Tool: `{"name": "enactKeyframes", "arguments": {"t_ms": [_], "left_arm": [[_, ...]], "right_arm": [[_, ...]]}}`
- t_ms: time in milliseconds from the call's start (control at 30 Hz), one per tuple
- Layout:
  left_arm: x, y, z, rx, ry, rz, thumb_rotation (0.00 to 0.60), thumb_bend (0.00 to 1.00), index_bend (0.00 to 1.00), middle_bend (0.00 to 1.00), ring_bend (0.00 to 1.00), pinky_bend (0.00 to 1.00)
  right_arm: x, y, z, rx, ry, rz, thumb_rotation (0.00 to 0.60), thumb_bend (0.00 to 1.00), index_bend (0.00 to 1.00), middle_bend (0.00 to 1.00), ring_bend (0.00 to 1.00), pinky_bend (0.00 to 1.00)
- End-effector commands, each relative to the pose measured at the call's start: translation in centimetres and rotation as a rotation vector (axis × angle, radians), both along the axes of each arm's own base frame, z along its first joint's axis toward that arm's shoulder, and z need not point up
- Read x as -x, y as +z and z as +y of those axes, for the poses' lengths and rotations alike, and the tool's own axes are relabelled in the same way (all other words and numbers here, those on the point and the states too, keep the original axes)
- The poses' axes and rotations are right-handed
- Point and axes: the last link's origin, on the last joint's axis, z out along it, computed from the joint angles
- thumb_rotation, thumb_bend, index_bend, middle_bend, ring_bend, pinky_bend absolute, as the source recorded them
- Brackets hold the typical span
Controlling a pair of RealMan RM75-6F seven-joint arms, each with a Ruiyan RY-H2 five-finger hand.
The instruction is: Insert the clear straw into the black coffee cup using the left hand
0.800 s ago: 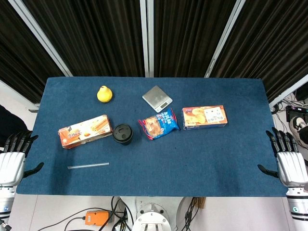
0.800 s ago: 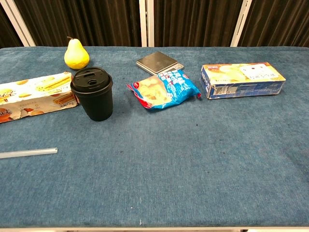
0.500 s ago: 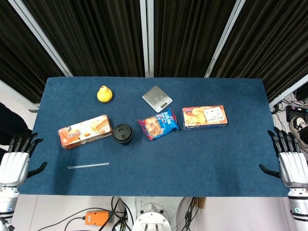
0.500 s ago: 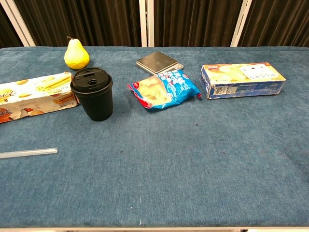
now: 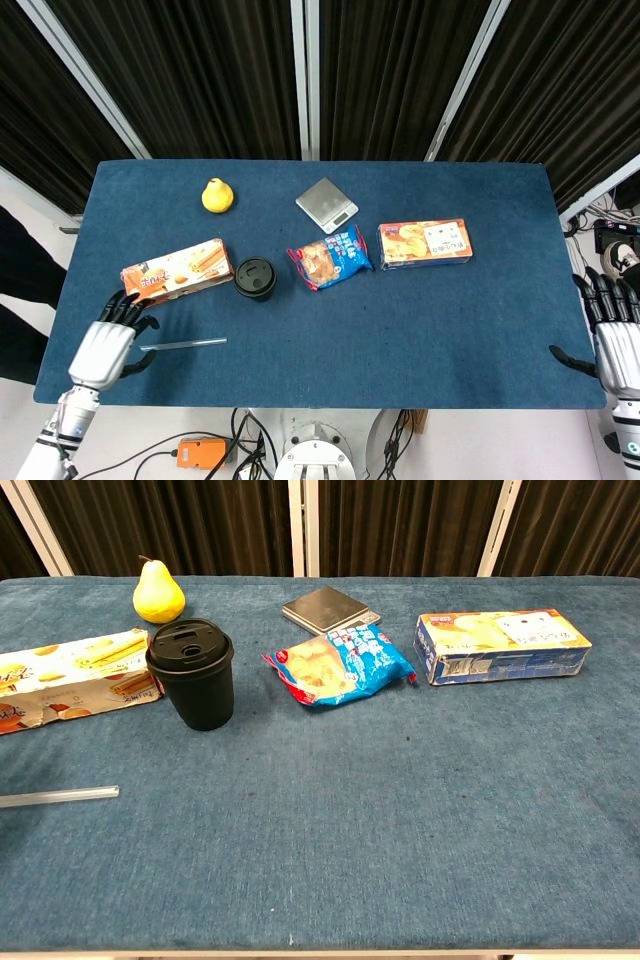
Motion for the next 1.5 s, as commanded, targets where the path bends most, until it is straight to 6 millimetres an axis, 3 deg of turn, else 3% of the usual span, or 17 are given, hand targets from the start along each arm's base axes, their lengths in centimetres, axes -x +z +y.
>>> {"name": "enactKeyframes", "arguments": {"t_ms": [33,367,800,1500], "left_arm": [[-0.4,-2.3,-0.1,0.05,0.023,0.017,0.6,0.23,0.42,0.17,0.08,0.0],[-1.5,-6.0,0.3,0.086,0.045,0.051,0.6,0.28,0.43,0.17,0.03,0.0],[-2.9,-8.8,1.8,0.065,0.055,0.13,0.6,0.28,0.43,0.15,0.01,0.0],[-2.4,-10.4,2.3,0.077,0.082,0.132,0.6,0.33,0.55,0.16,0.01,0.0]], "right_arm": [[0.1,-0.1,0.0,-0.005,-0.006,0.0,0.6,0.11,0.0,0.0,0.0,0.0],[-0.1,-0.5,-0.6,-0.018,-0.009,0.005,0.6,0.12,0.0,0.0,0.0,0.0],[0.2,-0.6,-0.7,-0.024,-0.025,0.001,0.6,0.11,0.0,0.0,0.0,0.0],[0.7,-0.7,-0.8,-0.031,-0.041,-0.008,0.6,0.11,0.0,0.0,0.0,0.0]]}}
